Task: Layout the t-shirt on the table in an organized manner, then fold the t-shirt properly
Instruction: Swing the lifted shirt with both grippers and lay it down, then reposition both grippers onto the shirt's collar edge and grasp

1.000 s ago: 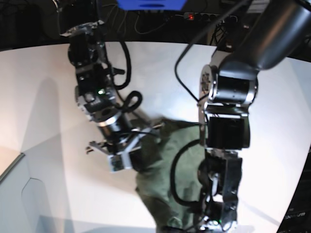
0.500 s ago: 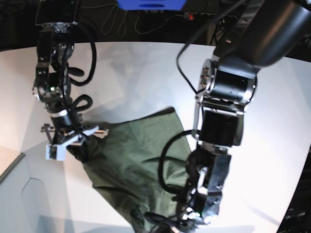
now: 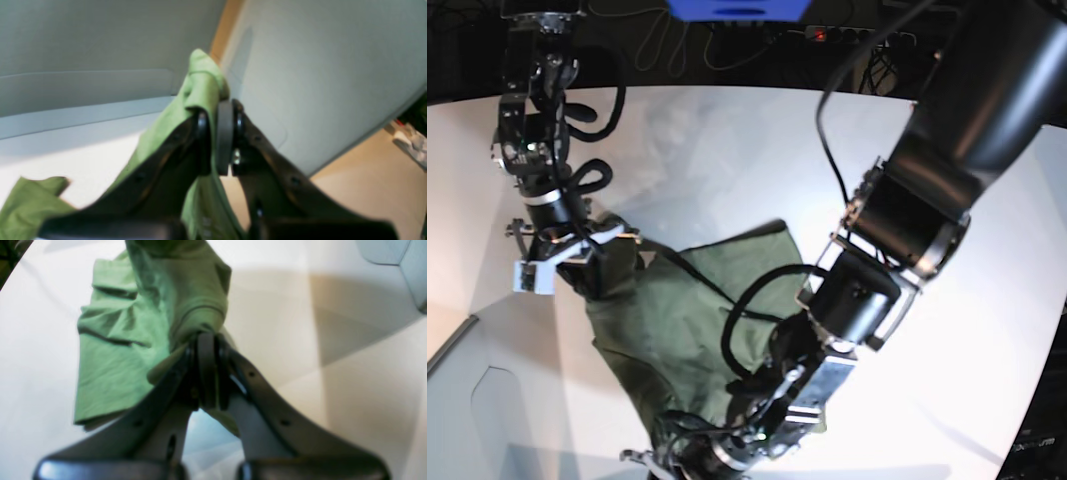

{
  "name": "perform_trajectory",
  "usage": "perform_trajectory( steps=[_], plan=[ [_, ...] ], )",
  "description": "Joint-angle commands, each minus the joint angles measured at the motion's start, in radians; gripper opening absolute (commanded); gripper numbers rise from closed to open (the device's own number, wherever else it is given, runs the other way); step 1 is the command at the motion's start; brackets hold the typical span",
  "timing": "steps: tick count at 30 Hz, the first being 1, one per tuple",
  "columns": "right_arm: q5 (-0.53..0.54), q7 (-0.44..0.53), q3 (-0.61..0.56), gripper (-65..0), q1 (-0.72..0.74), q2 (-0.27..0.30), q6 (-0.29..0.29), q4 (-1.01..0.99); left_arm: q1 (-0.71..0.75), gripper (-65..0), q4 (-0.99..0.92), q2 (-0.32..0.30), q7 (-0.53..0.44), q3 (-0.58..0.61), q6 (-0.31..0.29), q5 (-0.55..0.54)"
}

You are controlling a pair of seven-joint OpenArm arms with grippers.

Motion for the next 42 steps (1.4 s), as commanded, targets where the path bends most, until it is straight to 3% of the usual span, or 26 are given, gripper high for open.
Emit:
perform_trajectory(
  steps=[1, 4, 7, 11, 16, 24, 31, 34, 37, 42],
  plan=[
    [0.004, 0.027, 0.025, -65.0, 0.007, 0.005, 0.001, 0.021, -0.051, -57.8, 0.010, 0.010, -0.034, 0.030, -0.011, -0.034],
    [0.005, 0.027, 0.069, -65.0, 0.007, 0.004, 0.001, 0.021, -0.053, -42.3, 0.008, 0.010, -0.034, 0.122, -0.011, -0.103],
    [0.005, 0.027, 0.114, -65.0, 0.007, 0.000, 0.001, 0.019, -0.049, -32.0, 0.010, 0.010, -0.034, 0.203, -0.011, -0.154],
    [0.005, 0.027, 0.178, -65.0, 0.005, -0.035, 0.001, 0.015, -0.031, -23.1, 0.008, 0.010, -0.034, 0.248, -0.012, -0.186],
    [0.004, 0.027, 0.232, -65.0, 0.007, -0.053, 0.001, 0.000, 0.013, -16.7, 0.010, 0.003, -0.034, 0.246, -0.012, -0.186],
    [0.004, 0.027, 0.241, -65.0, 0.025, -0.053, -0.002, -0.037, 0.170, -15.8, 0.039, -0.162, -0.034, 0.232, -0.012, -0.189],
    [0.004, 0.024, 0.339, -65.0, 0.093, -0.055, -0.002, -0.132, 0.394, -15.8, 0.240, -0.298, -0.028, 0.040, -0.012, -0.187],
    [0.004, 0.024, 0.396, -65.0, 0.119, -0.055, -0.002, -0.162, 0.492, -15.8, 0.327, -0.341, 0.035, -0.018, -0.011, -0.187],
    [0.004, 0.022, 0.430, -65.0, 0.130, -0.055, -0.002, -0.169, 0.598, -15.8, 0.415, -0.360, 0.091, -0.085, -0.011, -0.180],
    [0.005, 0.022, 0.433, -64.7, 0.139, -0.055, -0.002, -0.162, 0.724, -15.8, 0.459, -0.353, 0.099, -0.130, -0.011, -0.177]
  ],
)
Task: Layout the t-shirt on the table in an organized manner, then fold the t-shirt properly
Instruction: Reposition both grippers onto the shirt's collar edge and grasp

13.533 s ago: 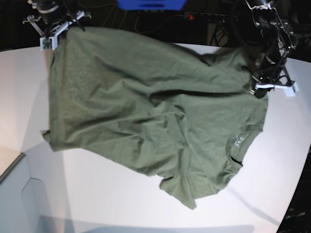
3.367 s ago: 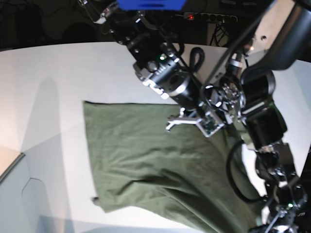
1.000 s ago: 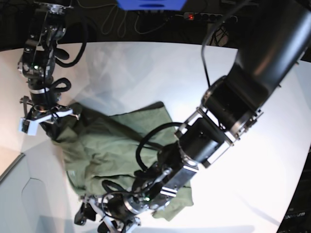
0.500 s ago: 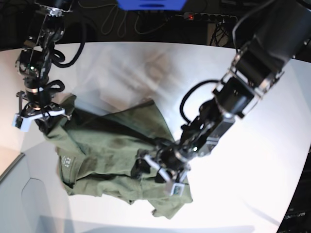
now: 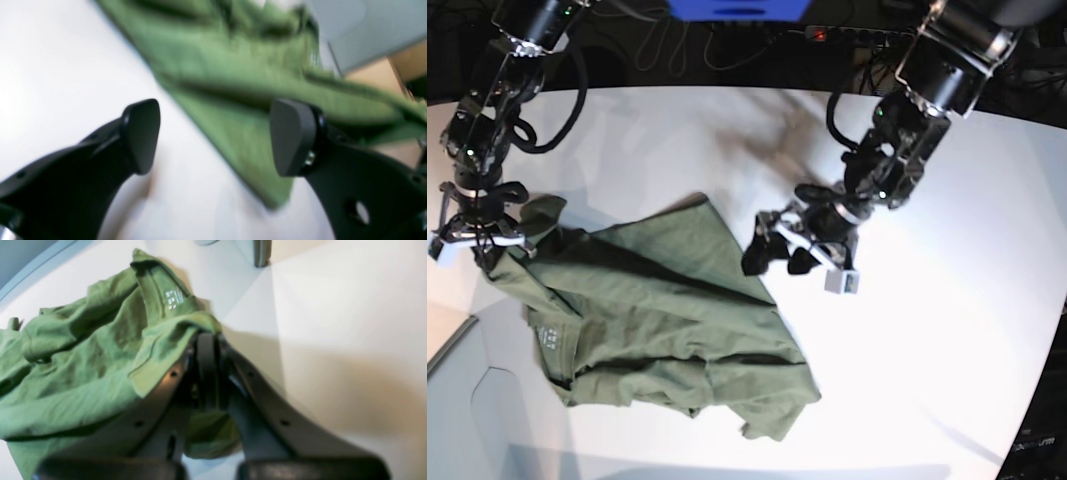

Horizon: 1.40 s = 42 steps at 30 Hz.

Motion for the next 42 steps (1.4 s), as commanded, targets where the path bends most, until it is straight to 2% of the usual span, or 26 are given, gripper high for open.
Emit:
perform_trajectory(
  steps=[1, 6, 10, 15, 20, 30, 32, 33, 36, 37, 40, 42],
  plan=[
    [0.007, 0.029, 0.000, -62.3, 0.014, 0.010, 0.001, 0.024, -0.020, -15.8, 0.022, 0.001, -0.032, -0.008, -0.012, -0.007],
    [0.007, 0.029, -0.002, -45.1, 0.008, 0.010, 0.001, 0.025, 0.009, -15.8, 0.020, 0.039, -0.032, -0.004, -0.012, -0.006],
    [0.007, 0.029, 0.000, -37.5, -0.006, 0.010, 0.001, 0.047, 0.008, -15.8, 0.005, 0.077, -0.031, -0.004, -0.012, -0.004],
    [0.007, 0.029, -0.006, -36.9, -0.032, 0.009, 0.003, 0.108, -0.020, -15.9, -0.104, 0.119, -0.031, -0.004, -0.012, -0.004],
    [0.007, 0.029, -0.017, -36.9, -0.058, 0.006, 0.003, 0.144, -0.026, -15.9, -0.191, 0.123, -0.034, -0.005, -0.012, -0.006],
    [0.007, 0.028, -0.019, -36.9, -0.103, 0.004, 0.003, 0.151, -0.133, -17.0, -0.428, 0.257, -0.032, -0.004, -0.012, -0.006],
    [0.007, 0.028, -0.019, -36.9, -0.115, 0.007, 0.003, 0.151, -0.138, -24.3, -0.441, 0.269, -0.032, -0.004, -0.012, -0.006],
    [0.006, 0.029, -0.019, -36.9, -0.117, 0.007, 0.003, 0.151, -0.140, -31.2, -0.438, 0.269, -0.032, -0.004, -0.012, -0.007],
    [0.004, 0.029, -0.019, -36.9, -0.126, 0.009, 0.003, 0.151, -0.137, -59.4, -0.411, 0.265, -0.032, -0.010, -0.012, -0.013],
    [0.004, 0.029, -0.019, -36.9, -0.126, 0.009, 0.003, 0.151, -0.137, -65.0, -0.398, 0.261, -0.032, -0.010, -0.012, -0.015],
    [0.004, 0.029, -0.019, -36.9, -0.123, 0.009, 0.003, 0.151, -0.129, -62.7, -0.352, 0.228, -0.032, -0.013, -0.012, -0.018],
    [0.004, 0.029, -0.019, -36.9, -0.120, 0.009, 0.004, 0.151, -0.100, -65.0, -0.285, 0.189, -0.032, -0.016, -0.012, -0.019]
  ],
)
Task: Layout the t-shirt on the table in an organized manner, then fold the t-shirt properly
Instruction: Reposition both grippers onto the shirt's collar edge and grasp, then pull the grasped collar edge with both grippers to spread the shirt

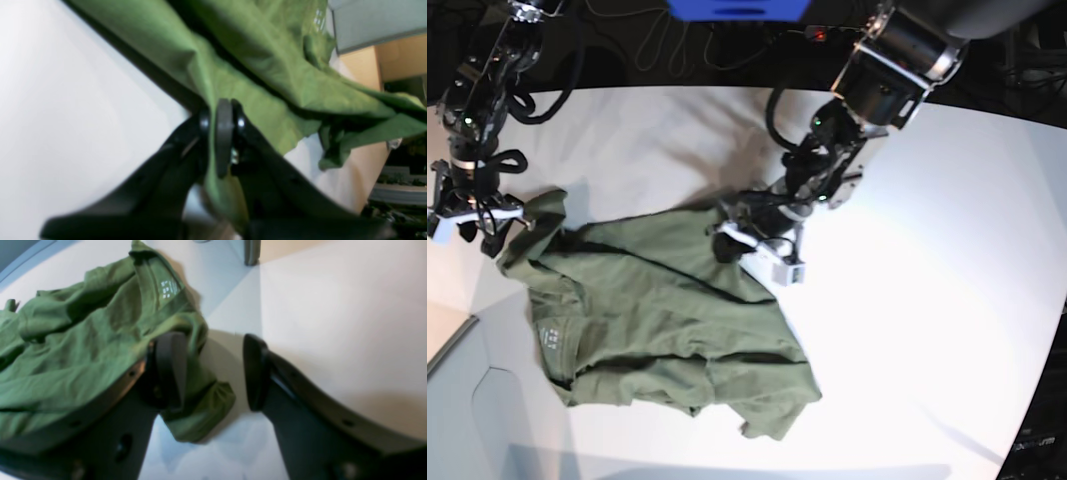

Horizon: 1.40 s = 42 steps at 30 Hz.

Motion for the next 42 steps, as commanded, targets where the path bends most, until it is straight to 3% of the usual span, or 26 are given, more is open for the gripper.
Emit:
perform_trajectory(
  steps=[1, 4, 9, 14, 20, 23, 25, 28, 30, 32, 39, 42],
  plan=[
    [0.001, 0.030, 0.001, -36.9, 0.012, 0.012, 0.004, 0.020, -0.003, -65.0, 0.063, -0.021, -0.016, -0.006, -0.008, -0.011],
    [0.001, 0.030, -0.010, -36.9, 0.015, 0.010, 0.004, 0.020, 0.055, -65.0, 0.218, -0.110, -0.018, -0.008, 0.014, -0.051],
    [0.001, 0.030, -0.087, -36.9, 0.017, 0.012, 0.004, 0.020, 0.164, -65.0, 0.465, -0.251, -0.019, -0.074, 0.182, -0.091],
    [0.003, 0.030, -0.202, -36.7, -0.005, 0.007, 0.004, 0.020, 0.282, -65.0, 0.663, -0.335, -0.021, -0.178, 0.235, -0.091],
    [-0.002, 0.030, -0.461, -36.3, -0.046, 0.007, 0.004, 0.059, 0.362, -64.5, 0.688, -0.346, -0.016, -0.247, 0.239, -0.090],
    [-0.002, 0.030, -0.565, -31.9, -0.046, 0.007, 0.001, 0.033, 0.396, -62.8, 0.688, -0.347, -0.016, -0.256, 0.239, -0.096],
    [-0.003, 0.029, -0.625, -27.9, -0.037, 0.007, 0.001, -0.001, 0.416, -56.4, 0.689, -0.347, -0.015, -0.272, 0.239, -0.097],
    [-0.003, 0.029, -0.699, -24.3, 0.003, 0.013, 0.001, -0.086, 0.456, -41.4, 0.700, -0.347, -0.015, -0.301, 0.239, -0.096],
    [-0.005, 0.029, -0.716, -24.7, 0.038, 0.013, 0.001, -0.164, 0.468, -33.3, 0.700, -0.347, -0.015, -0.315, 0.235, -0.097],
    [-0.005, 0.029, -0.714, -25.9, 0.068, 0.013, 0.001, -0.230, 0.480, -29.6, 0.700, -0.347, -0.015, -0.326, 0.233, -0.099],
    [-0.006, 0.029, -0.716, -26.9, 0.103, 0.036, -0.001, -0.339, 0.497, -29.3, 0.702, -0.347, -0.015, -0.385, 0.232, -0.094],
    [-0.102, 0.030, -0.716, -26.9, 0.114, 0.029, -0.001, -0.363, 0.497, -29.3, 0.700, -0.347, -0.015, -0.399, 0.232, -0.094]
  ],
)
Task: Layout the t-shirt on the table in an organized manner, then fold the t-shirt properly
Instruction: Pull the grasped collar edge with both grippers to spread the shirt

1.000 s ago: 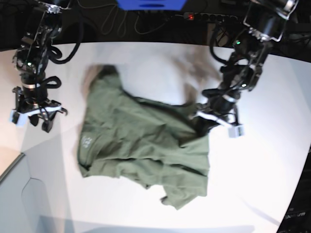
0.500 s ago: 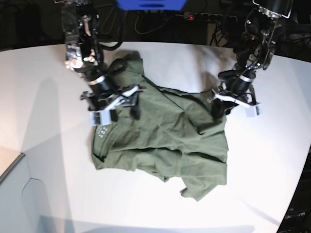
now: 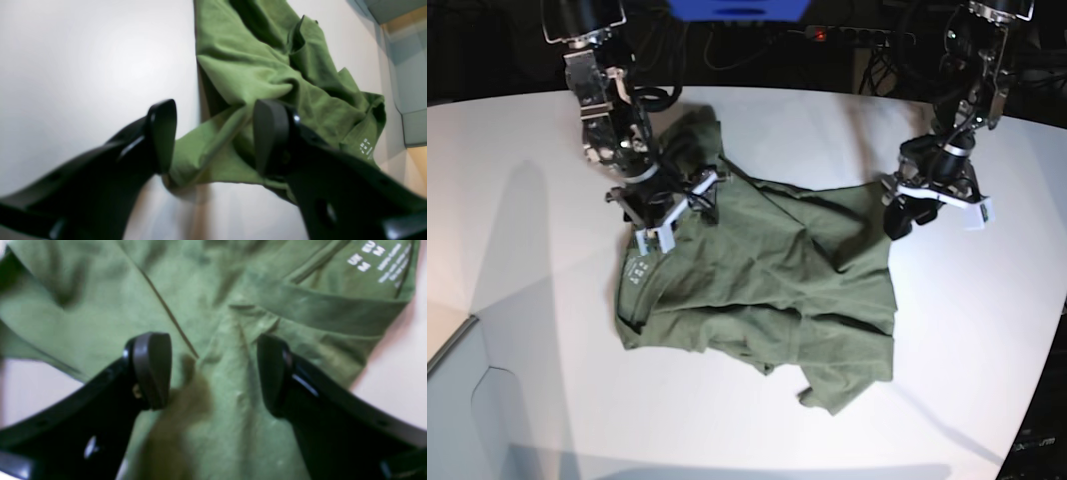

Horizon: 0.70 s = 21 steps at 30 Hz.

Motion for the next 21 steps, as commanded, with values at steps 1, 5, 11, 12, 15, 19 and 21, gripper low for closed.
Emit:
perform_trajectory(
  steps=[1, 5, 11, 12, 15, 19, 21],
  plan=[
    [-0.021, 0.020, 0.002, -27.0, 0.017, -0.007, 0.001, 0.008, -0.007, -29.3, 0.017, -0.010, -0.020, -0.007, -0.011, -0.008],
    [-0.141, 0.020, 0.008, -31.8, 0.017, -0.037, 0.001, 0.006, -0.013, -29.3, 0.017, -0.010, -0.020, -0.007, -0.011, -0.008],
    [-0.151, 0.020, 0.027, -61.7, 0.011, -0.037, 0.001, 0.077, -0.011, -29.3, 0.015, -0.010, -0.020, -0.007, -0.011, -0.008],
    [-0.151, 0.020, 0.054, -65.0, 0.010, -0.037, 0.001, 0.101, -0.010, -29.3, 0.015, -0.010, -0.020, -0.009, -0.011, -0.008],
    [-0.151, 0.020, 0.120, -65.0, -0.007, -0.039, 0.001, 0.167, -0.005, -29.3, 0.017, -0.010, -0.020, -0.036, -0.012, -0.012],
    [-0.150, 0.020, 0.216, -65.0, -0.036, -0.039, 0.001, 0.279, 0.013, -29.3, 0.021, -0.010, -0.020, -0.079, -0.012, -0.014],
    [-0.148, 0.020, 0.269, -65.0, -0.050, -0.039, 0.001, 0.341, 0.016, -29.3, 0.038, -0.010, -0.020, -0.101, -0.012, -0.014]
  ],
)
